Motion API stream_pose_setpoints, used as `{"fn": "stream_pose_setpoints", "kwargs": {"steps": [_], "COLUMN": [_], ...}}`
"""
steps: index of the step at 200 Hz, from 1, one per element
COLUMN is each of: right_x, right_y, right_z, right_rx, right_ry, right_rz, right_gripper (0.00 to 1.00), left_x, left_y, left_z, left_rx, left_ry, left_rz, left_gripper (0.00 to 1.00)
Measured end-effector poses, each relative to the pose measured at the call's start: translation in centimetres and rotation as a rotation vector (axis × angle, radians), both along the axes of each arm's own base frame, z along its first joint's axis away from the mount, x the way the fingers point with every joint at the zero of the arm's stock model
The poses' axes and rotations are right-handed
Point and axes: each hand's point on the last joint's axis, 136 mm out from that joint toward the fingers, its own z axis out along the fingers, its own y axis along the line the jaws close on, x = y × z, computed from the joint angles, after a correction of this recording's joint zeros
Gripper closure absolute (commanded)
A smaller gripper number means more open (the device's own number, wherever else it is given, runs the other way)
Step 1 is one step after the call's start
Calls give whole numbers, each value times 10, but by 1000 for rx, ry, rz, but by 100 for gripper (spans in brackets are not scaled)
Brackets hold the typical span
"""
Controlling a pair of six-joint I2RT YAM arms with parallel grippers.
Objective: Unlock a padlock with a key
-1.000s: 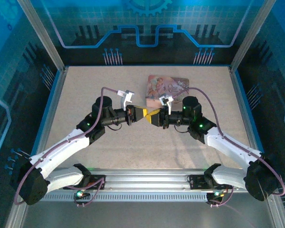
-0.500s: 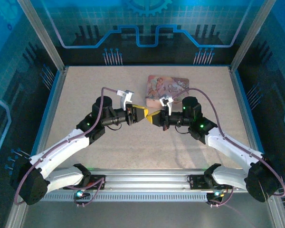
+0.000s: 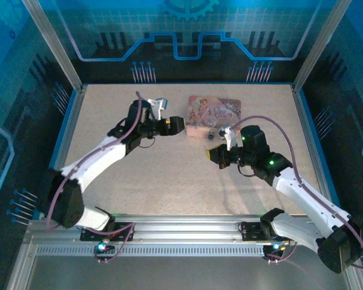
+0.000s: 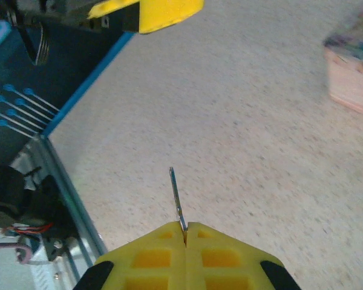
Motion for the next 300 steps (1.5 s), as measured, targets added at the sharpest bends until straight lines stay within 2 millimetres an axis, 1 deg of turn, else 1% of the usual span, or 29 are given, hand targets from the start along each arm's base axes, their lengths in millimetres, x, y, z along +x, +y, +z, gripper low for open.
{"fn": "stream_pose_setpoints", "kwargs": {"steps": [10, 30, 54, 80, 99, 116, 132, 157, 203, 236, 258, 300], "right_x": [-1, -4, -5, -6, -6, -7, -7, -6, -6, -2, 1, 4], "right_y": [-6, -15, -21, -22, -23, -23, -23, -23, -23, -24, -24, -23], "right_z": [-5, -12, -13, -11, -11, -12, -12, -12, -13, -23, -30, -37], "right_rx": [-28, -70, -84, -86, -86, -86, -87, -87, -88, -102, -114, -125], "right_ry": [13, 29, 28, 23, 23, 24, 25, 26, 29, 61, 90, 120], "right_rz": [-20, -47, -65, -70, -71, -71, -72, -72, -72, -82, -87, -90], "right_gripper": [100, 100, 100, 100, 100, 100, 100, 100, 100, 100, 100, 100], "left_x": [13, 46, 80, 100, 107, 108, 105, 105, 99, 84, 73, 40], "left_y": [0, 1, 0, -7, -13, -17, -19, -20, -20, -17, -10, 10], "left_z": [-11, -35, -64, -96, -117, -132, -141, -139, -145, -147, -148, -148], "left_rx": [21, 76, 122, 135, 127, 118, 112, 105, 84, 66, 62, 74], "left_ry": [44, 117, 186, 265, 319, 361, 390, 397, 389, 384, 383, 397], "left_rz": [22, 75, 118, 134, 133, 128, 121, 121, 110, 94, 97, 106], "left_gripper": [1, 1, 1, 1, 1, 1, 1, 1, 1, 1, 2, 2]}}
